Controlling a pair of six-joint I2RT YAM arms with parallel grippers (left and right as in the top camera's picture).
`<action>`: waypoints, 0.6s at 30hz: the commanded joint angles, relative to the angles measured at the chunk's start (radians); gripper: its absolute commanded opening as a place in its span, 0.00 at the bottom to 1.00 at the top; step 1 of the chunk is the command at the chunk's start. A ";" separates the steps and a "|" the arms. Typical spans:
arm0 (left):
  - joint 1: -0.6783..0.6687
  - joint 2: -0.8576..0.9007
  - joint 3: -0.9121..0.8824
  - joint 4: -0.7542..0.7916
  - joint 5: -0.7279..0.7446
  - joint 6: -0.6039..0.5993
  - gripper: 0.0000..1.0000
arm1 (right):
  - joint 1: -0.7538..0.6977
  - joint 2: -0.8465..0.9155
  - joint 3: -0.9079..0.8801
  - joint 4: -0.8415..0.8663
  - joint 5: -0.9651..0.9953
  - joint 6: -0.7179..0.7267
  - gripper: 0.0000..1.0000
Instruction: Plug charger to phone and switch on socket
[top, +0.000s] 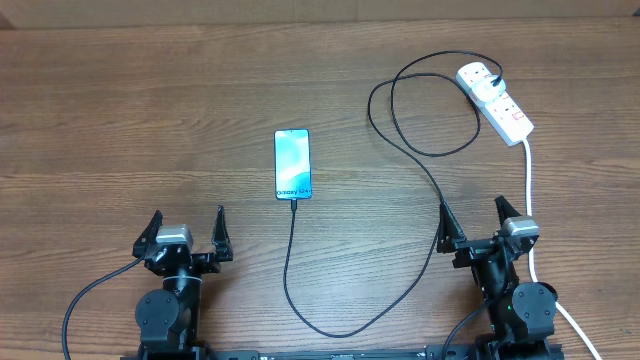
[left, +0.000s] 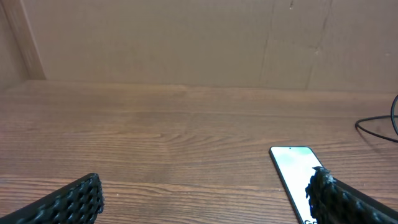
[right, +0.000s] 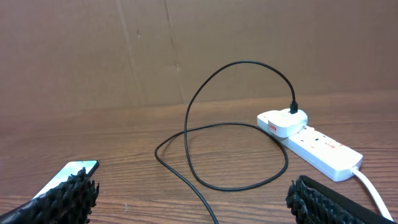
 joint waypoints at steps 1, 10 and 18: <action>0.005 -0.010 -0.002 0.000 0.011 0.001 1.00 | -0.002 -0.011 -0.010 0.005 0.010 -0.005 1.00; 0.005 -0.010 -0.003 0.000 0.011 0.001 1.00 | -0.002 -0.011 -0.010 0.005 0.009 -0.005 1.00; 0.005 -0.010 -0.002 0.000 0.011 0.001 1.00 | -0.002 -0.011 -0.010 0.005 0.008 0.003 1.00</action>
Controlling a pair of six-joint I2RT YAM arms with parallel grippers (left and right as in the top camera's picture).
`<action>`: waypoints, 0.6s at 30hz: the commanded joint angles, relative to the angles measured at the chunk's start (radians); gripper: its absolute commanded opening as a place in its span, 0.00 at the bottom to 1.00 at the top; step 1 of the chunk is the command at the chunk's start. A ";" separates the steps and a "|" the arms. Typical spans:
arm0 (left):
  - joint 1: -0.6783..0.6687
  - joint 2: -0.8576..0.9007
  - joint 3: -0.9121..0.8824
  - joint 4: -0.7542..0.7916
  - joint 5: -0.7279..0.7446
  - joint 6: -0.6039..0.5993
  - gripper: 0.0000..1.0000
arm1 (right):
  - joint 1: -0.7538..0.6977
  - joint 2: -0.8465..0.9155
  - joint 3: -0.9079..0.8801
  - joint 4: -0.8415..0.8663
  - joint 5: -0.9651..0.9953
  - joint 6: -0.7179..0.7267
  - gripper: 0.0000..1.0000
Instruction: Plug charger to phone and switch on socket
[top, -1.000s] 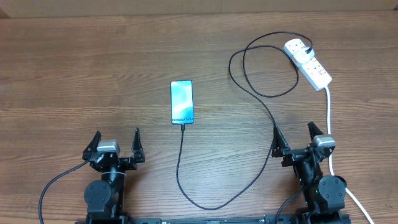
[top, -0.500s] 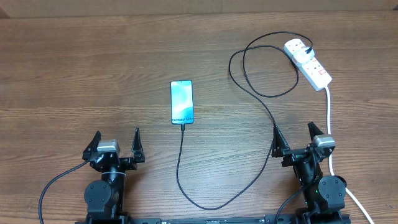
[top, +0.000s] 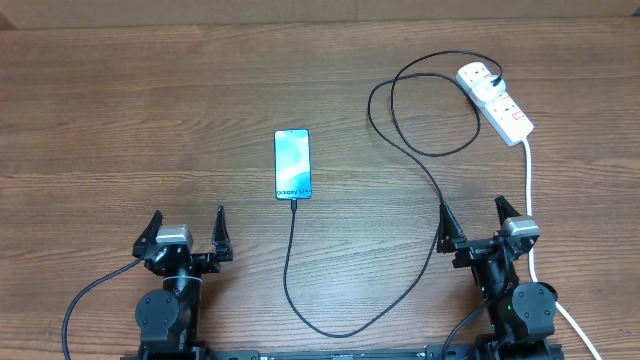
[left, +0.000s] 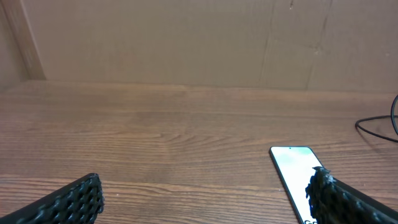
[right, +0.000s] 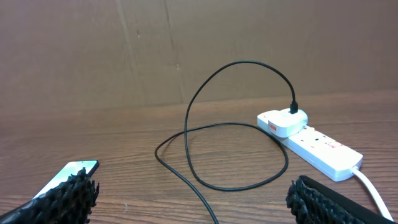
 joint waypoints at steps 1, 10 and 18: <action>0.005 -0.010 -0.003 0.000 0.011 0.001 1.00 | -0.002 -0.011 -0.010 0.005 0.009 0.003 1.00; 0.005 -0.010 -0.002 0.000 0.011 0.001 1.00 | -0.002 -0.011 -0.010 0.005 0.010 0.003 1.00; 0.005 -0.009 -0.002 0.000 0.011 0.001 1.00 | -0.003 -0.011 -0.010 0.005 0.018 0.002 1.00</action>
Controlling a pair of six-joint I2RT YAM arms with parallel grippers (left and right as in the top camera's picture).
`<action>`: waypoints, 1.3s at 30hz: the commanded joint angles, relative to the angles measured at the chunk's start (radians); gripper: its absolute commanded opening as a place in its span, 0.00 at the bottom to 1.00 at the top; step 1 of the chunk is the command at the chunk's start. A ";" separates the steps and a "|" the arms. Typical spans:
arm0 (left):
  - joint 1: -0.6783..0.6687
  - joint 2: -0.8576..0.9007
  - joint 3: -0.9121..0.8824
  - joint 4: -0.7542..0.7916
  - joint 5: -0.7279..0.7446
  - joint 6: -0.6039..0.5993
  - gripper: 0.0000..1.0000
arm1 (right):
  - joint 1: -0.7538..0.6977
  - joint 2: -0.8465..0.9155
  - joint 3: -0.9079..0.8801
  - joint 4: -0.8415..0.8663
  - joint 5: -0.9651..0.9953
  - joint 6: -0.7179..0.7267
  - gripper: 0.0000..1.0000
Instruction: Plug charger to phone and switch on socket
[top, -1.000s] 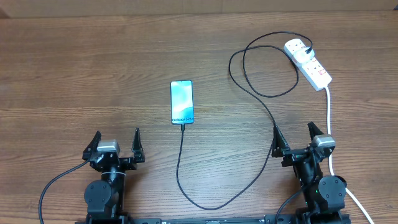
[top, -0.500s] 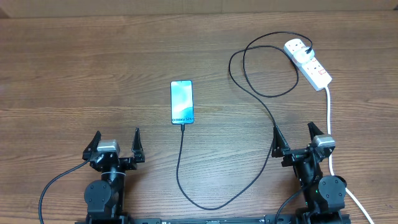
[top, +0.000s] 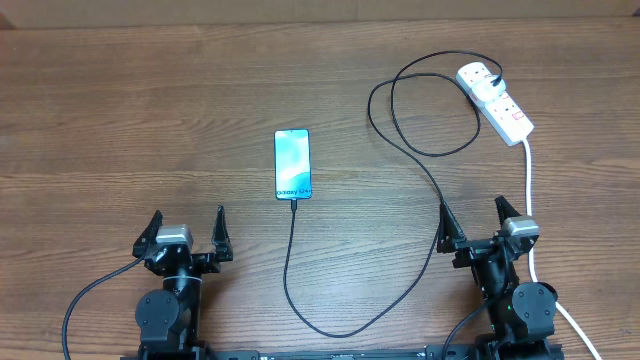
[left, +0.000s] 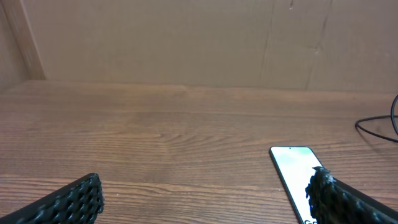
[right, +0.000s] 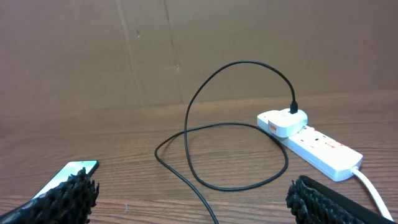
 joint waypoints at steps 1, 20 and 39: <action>0.005 -0.009 -0.002 0.000 0.011 0.001 1.00 | -0.008 -0.011 -0.010 0.006 0.016 0.003 1.00; 0.005 -0.009 -0.003 0.000 0.011 0.001 1.00 | -0.024 -0.011 -0.011 0.006 0.010 0.003 1.00; 0.005 -0.009 -0.002 0.000 0.011 0.001 1.00 | -0.024 -0.011 -0.011 0.006 0.009 0.003 1.00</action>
